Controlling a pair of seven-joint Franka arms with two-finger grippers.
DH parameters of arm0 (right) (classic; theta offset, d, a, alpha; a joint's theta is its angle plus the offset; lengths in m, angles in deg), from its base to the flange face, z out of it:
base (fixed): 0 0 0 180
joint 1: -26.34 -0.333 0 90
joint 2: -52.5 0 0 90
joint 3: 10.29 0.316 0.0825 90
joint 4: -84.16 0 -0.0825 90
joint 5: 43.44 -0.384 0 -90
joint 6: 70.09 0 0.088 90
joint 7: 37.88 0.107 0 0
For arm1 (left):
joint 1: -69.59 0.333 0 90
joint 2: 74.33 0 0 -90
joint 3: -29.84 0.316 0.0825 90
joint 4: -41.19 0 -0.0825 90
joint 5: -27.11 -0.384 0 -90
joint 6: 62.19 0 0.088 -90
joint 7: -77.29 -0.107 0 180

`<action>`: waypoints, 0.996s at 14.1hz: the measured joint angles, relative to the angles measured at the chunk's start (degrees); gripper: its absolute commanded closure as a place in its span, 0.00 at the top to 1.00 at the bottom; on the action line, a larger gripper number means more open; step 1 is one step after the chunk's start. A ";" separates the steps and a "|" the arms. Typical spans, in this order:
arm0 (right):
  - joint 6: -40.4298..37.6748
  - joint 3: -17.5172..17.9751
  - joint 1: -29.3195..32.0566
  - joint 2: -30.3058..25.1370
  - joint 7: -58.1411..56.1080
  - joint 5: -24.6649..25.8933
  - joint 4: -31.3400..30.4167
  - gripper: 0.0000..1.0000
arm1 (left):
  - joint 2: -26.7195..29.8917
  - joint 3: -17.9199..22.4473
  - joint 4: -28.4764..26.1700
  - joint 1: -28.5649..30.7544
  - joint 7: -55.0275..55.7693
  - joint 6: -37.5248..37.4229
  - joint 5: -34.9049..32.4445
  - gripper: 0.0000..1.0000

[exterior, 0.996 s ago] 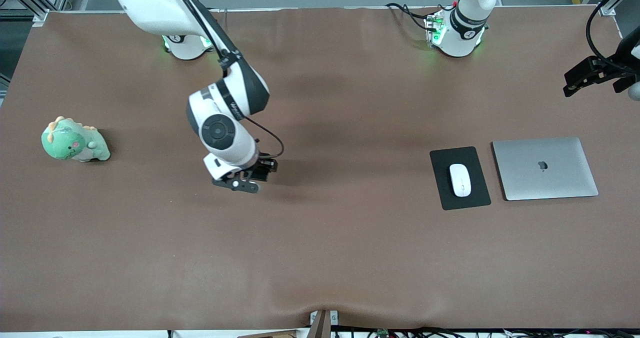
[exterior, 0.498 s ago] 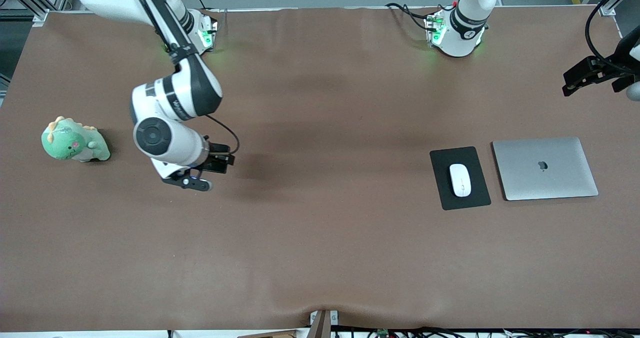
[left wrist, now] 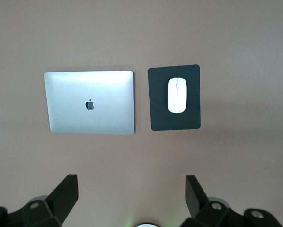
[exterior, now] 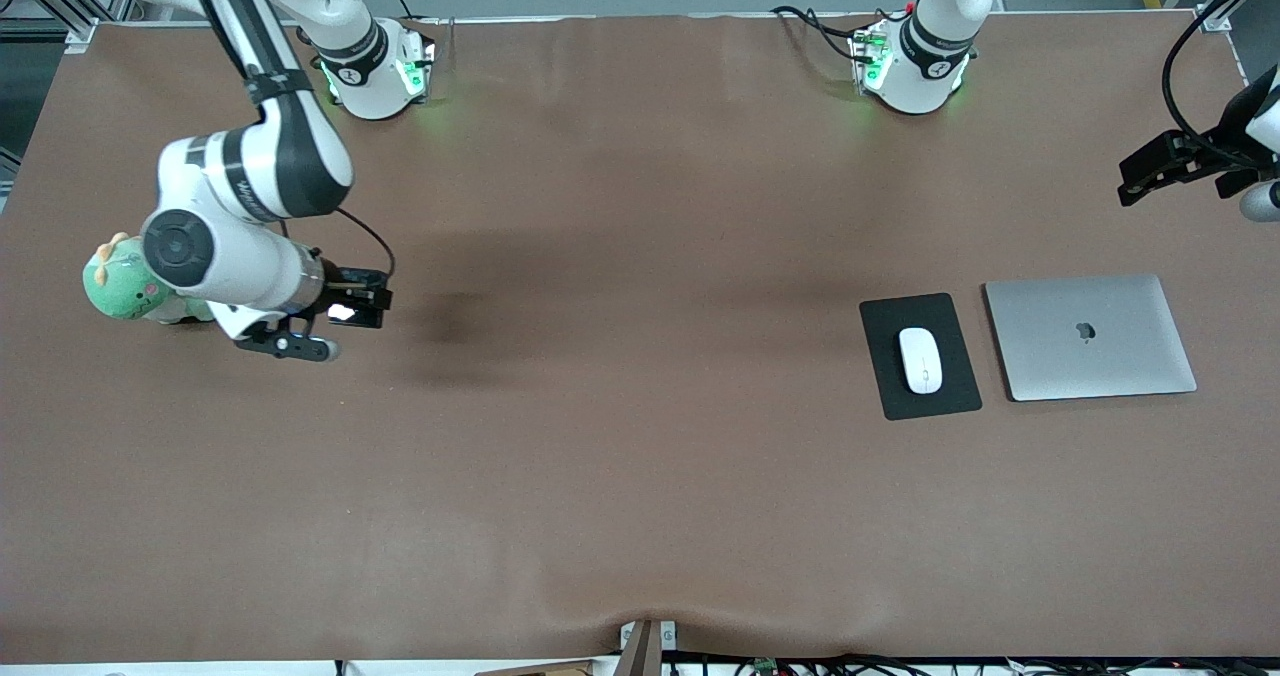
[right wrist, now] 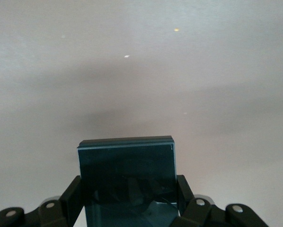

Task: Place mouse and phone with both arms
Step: 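Carry the phone with the right gripper toward the green plush toy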

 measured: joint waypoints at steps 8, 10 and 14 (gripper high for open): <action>11.74 -0.09 7.79 -3.31 -11.97 0.97 -10.79 0.00 | -0.25 0.03 0.02 0.07 0.03 1.88 0.00 1.00; 15.82 -0.17 11.02 -3.32 -16.14 0.99 -13.68 0.00 | -0.25 0.05 0.02 0.09 0.03 1.99 0.00 1.00; 21.06 -0.18 16.59 -3.31 -24.06 1.05 -17.79 0.00 | -0.25 0.05 0.07 0.08 0.03 2.17 0.00 1.00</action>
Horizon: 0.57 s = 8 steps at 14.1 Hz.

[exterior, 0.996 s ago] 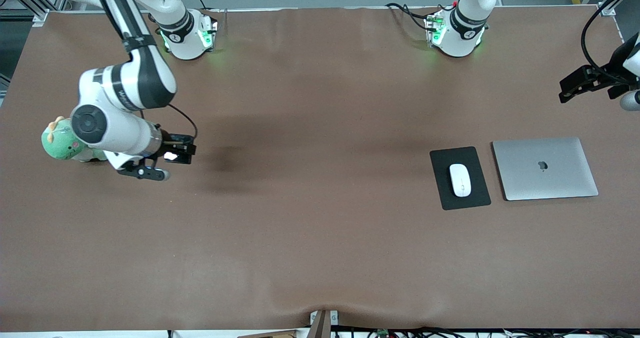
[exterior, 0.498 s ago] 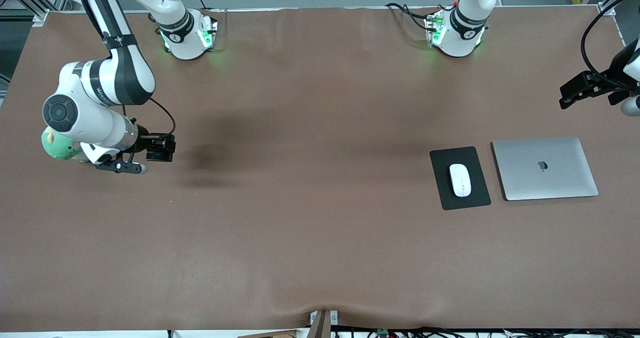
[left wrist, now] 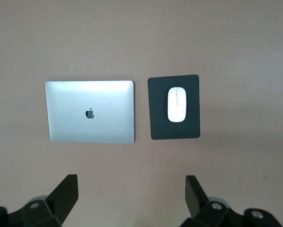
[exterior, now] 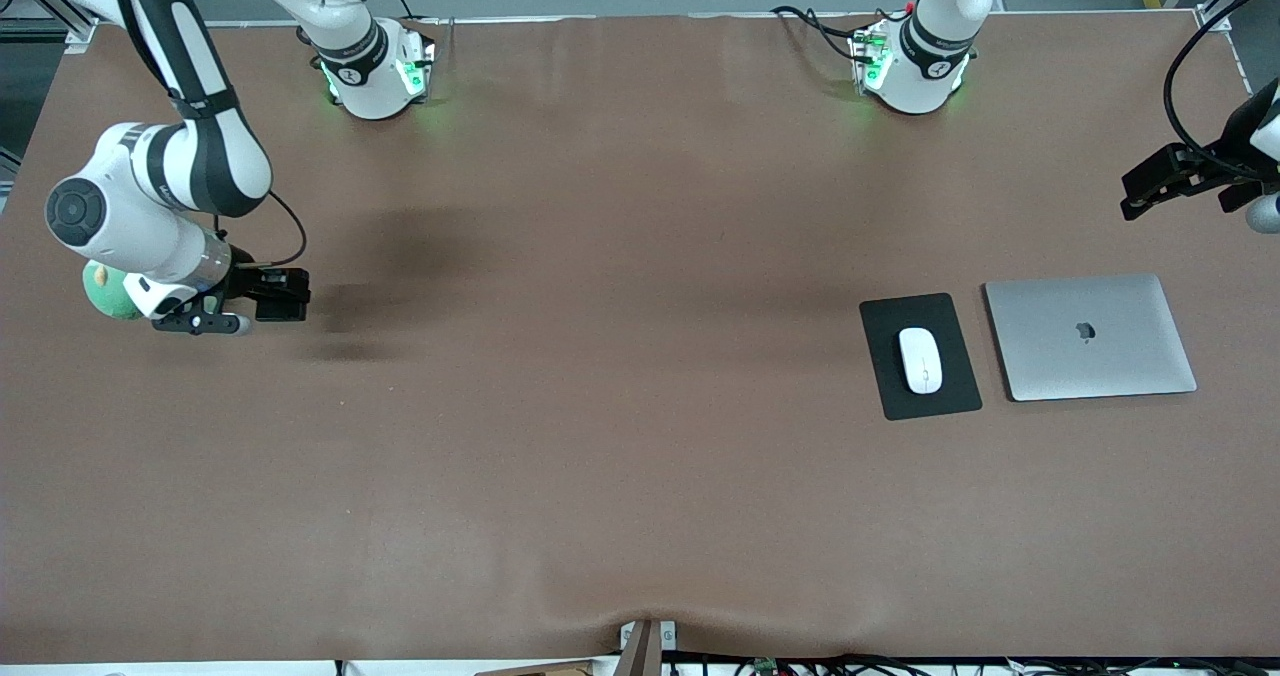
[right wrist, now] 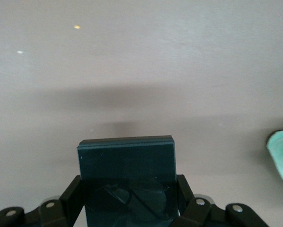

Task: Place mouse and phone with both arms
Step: 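Carry the phone with the right gripper toward the green plush toy, then lower the phone beside the plush toy and open the right gripper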

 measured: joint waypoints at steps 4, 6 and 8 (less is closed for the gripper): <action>6.41 -0.04 5.57 0.95 -7.17 0.00 -3.12 0.00 | 0.01 -0.24 0.35 -0.18 0.00 0.21 0.00 1.00; 9.36 -0.03 6.29 2.74 -7.85 0.01 -3.80 0.00 | 0.01 -0.25 0.36 -0.18 0.00 0.21 0.00 1.00; 11.85 -0.03 6.52 5.10 -7.85 0.00 -3.95 0.00 | 0.01 -0.25 0.36 -0.16 0.00 0.19 0.00 1.00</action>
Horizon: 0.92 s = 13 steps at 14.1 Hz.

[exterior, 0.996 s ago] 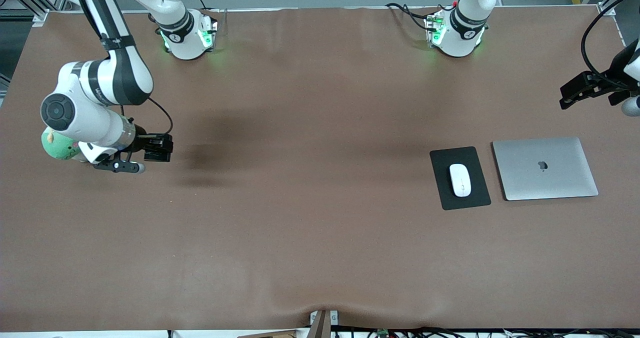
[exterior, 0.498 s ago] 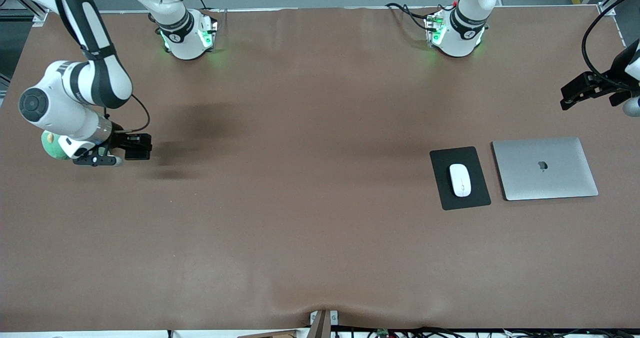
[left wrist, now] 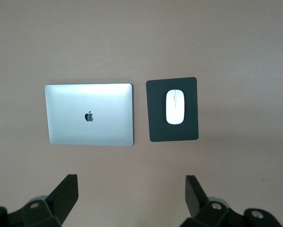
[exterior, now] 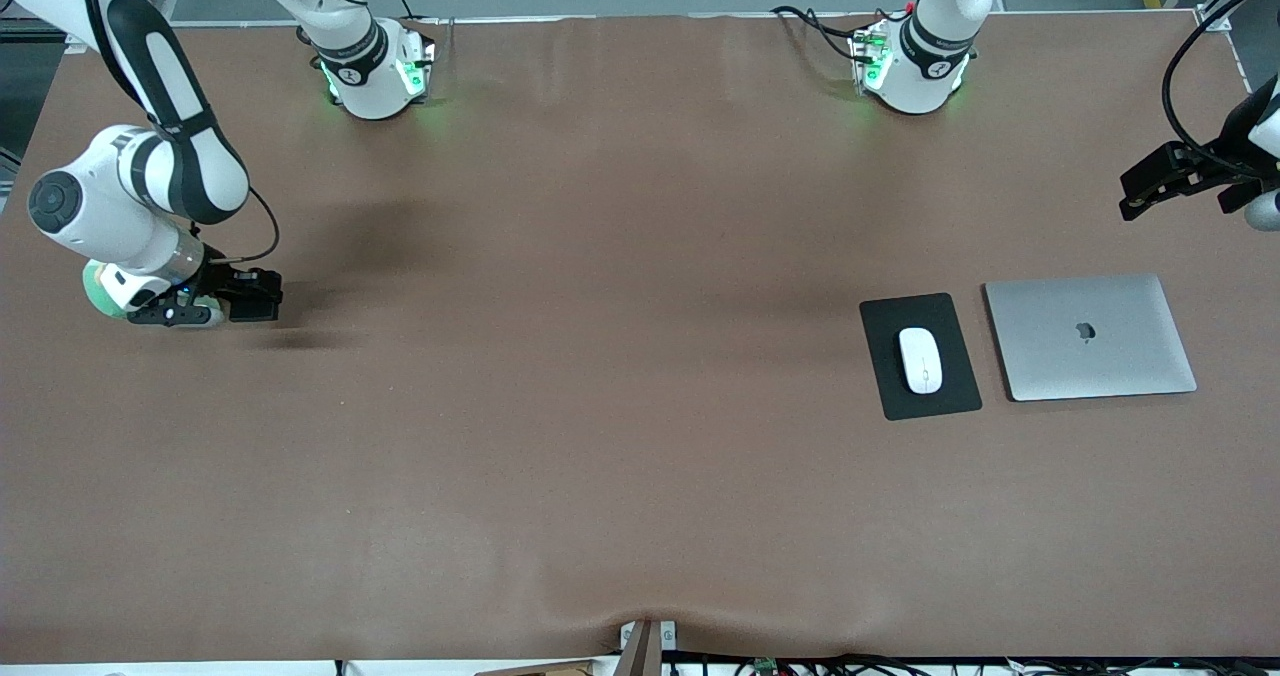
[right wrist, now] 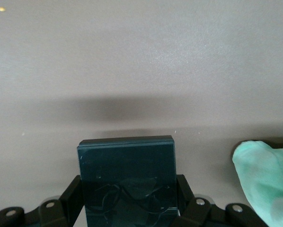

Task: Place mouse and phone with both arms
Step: 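Lower the phone beside the plush toy and open the right gripper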

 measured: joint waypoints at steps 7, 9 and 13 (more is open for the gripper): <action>9.13 0.02 0.86 6.09 -2.06 0.00 -1.88 0.36 | 0.00 -0.01 -0.01 -0.01 0.00 0.00 0.00 1.00; 9.11 0.03 0.88 6.19 -2.10 0.00 -1.87 1.00 | -0.01 -0.01 -0.01 -0.01 0.00 0.00 0.00 1.00; 7.97 0.15 0.88 6.02 -2.14 0.00 -1.56 1.00 | -0.01 -0.01 -0.01 -0.01 0.00 0.00 0.00 1.00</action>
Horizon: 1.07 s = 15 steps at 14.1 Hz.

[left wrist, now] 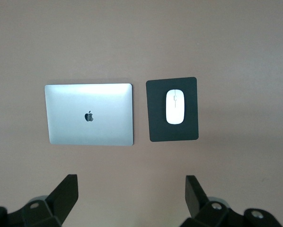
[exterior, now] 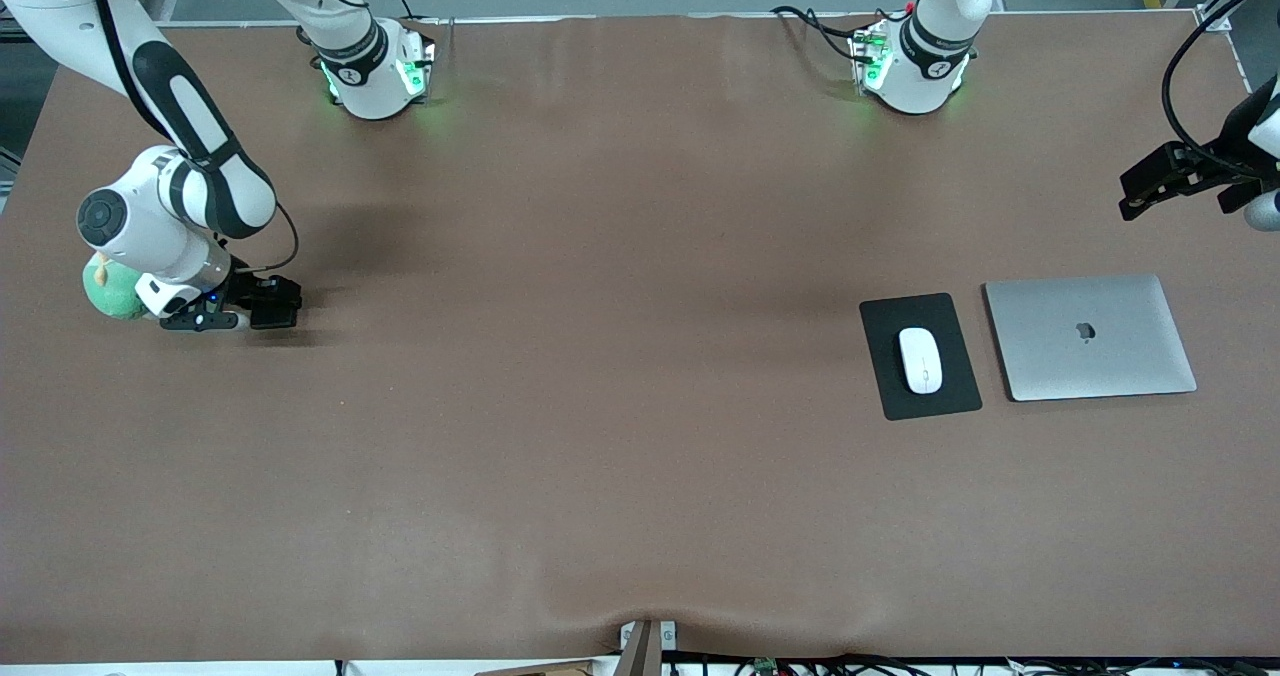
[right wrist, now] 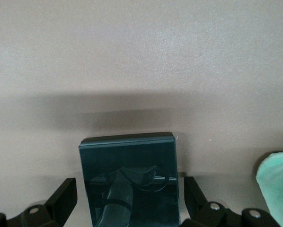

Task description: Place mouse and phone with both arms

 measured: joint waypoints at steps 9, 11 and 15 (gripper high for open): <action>-35.29 0.60 0.00 -3.17 -0.15 0.00 20.08 1.00 | 0.00 -0.03 0.02 -0.04 0.00 0.00 0.00 1.00; -40.23 0.88 -0.01 -3.26 -0.20 0.00 24.28 1.00 | 0.00 -0.08 0.02 -0.12 0.00 0.00 0.00 1.00; -47.80 2.40 -0.03 -3.24 -0.36 0.13 31.29 1.00 | 0.00 -0.21 0.02 -0.20 0.00 0.02 0.00 1.00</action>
